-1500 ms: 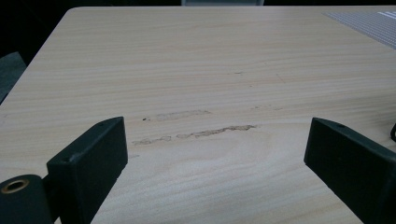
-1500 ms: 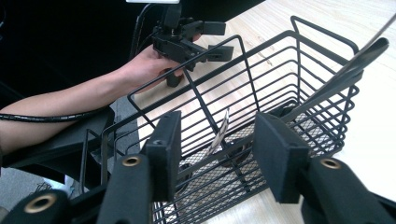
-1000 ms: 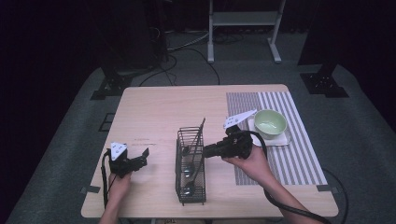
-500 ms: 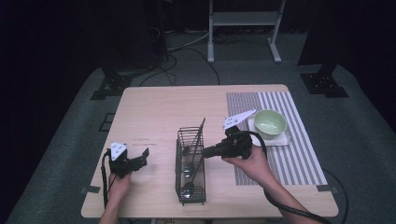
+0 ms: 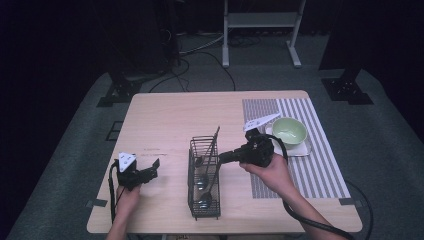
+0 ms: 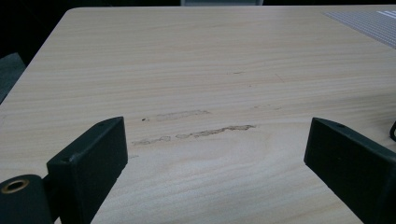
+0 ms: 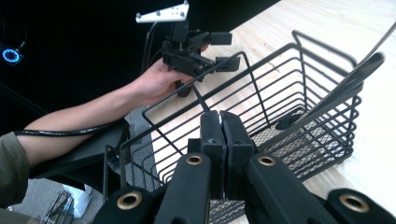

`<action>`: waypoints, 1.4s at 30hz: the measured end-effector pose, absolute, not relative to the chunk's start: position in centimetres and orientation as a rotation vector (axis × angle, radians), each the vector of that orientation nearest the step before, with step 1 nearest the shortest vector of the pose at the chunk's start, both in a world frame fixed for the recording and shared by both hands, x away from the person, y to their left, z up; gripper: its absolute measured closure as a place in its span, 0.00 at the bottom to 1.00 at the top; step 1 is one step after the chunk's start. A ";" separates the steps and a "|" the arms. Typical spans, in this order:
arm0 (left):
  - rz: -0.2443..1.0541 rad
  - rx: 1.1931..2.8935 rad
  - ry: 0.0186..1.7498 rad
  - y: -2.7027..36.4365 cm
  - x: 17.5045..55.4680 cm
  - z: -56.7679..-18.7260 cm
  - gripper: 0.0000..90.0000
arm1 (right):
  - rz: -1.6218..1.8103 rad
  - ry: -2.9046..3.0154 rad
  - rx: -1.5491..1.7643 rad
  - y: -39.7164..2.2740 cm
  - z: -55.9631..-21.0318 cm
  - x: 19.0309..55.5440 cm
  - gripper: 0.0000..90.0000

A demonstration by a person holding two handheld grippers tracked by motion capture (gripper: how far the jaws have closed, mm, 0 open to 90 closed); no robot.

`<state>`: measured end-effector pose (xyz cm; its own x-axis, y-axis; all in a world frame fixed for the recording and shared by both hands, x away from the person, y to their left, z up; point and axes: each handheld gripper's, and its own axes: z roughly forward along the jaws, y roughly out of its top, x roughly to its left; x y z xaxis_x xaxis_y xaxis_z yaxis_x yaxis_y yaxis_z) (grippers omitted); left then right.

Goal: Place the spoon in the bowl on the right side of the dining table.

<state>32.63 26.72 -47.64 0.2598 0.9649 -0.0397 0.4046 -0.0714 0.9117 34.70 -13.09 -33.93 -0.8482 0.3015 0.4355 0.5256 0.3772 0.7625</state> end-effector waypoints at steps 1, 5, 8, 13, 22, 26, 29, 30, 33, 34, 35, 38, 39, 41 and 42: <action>0.788 1.637 1.288 26.7 32.6 -47.6 0.06 | -1.474 -2.407 -0.744 -13.2 -33.8 34.7 0.99; 0.790 1.638 1.286 26.7 32.6 -47.6 0.06 | -1.512 -2.360 -0.780 -14.0 -32.9 35.0 0.99; 0.791 1.639 1.285 26.7 32.6 -47.6 0.06 | -1.525 -2.345 -0.787 -14.3 -32.5 35.1 0.99; 0.791 1.641 1.285 26.7 32.6 -47.6 0.06 | -1.561 -2.304 -0.805 -15.0 -31.7 35.5 0.99; 0.790 1.637 1.289 26.7 32.6 -47.6 0.06 | -1.597 -2.278 -0.802 -15.7 -29.9 35.6 0.99; 0.790 1.637 1.287 26.7 32.6 -47.6 0.06 | -1.609 -2.267 -0.803 -16.0 -29.4 35.7 0.99; 0.789 1.638 1.289 26.7 32.6 -47.6 0.06 | -1.614 -2.270 -0.802 -16.2 -29.0 35.7 0.99; 0.789 1.639 1.288 26.7 32.6 -47.6 0.06 | -1.616 -2.268 -0.803 -16.3 -29.0 35.7 0.99; 0.791 1.639 1.286 26.7 32.6 -47.6 0.06 | -1.628 -2.245 -0.814 -16.6 -28.8 35.8 0.99; 0.792 1.641 1.285 26.7 32.6 -47.6 0.06 | -1.630 -2.240 -0.818 -16.7 -28.8 35.9 0.99; 0.792 1.640 1.285 26.7 32.6 -47.6 0.06 | -1.632 -2.238 -0.823 -16.8 -28.9 36.0 0.99; 0.792 1.642 1.286 26.7 32.6 -47.6 0.06 | -1.631 -2.228 -0.826 -17.0 -29.0 36.1 0.99; 0.792 1.642 1.285 26.7 32.6 -47.6 0.06 | -1.632 -2.221 -0.829 -17.1 -29.0 36.1 0.99; 0.792 1.643 1.285 26.7 32.6 -47.6 0.06 | -1.641 -2.215 -0.833 -17.3 -28.9 36.2 0.99; 0.793 1.643 1.285 26.7 32.6 -47.6 0.06 | -1.646 -2.212 -0.835 -17.4 -28.9 36.2 0.99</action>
<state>32.64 26.65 -47.64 0.2612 0.9647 -0.0327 0.4039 -0.0785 0.9114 36.19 -17.36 -28.85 -0.8012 0.2902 0.5234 0.5847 0.1930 0.7880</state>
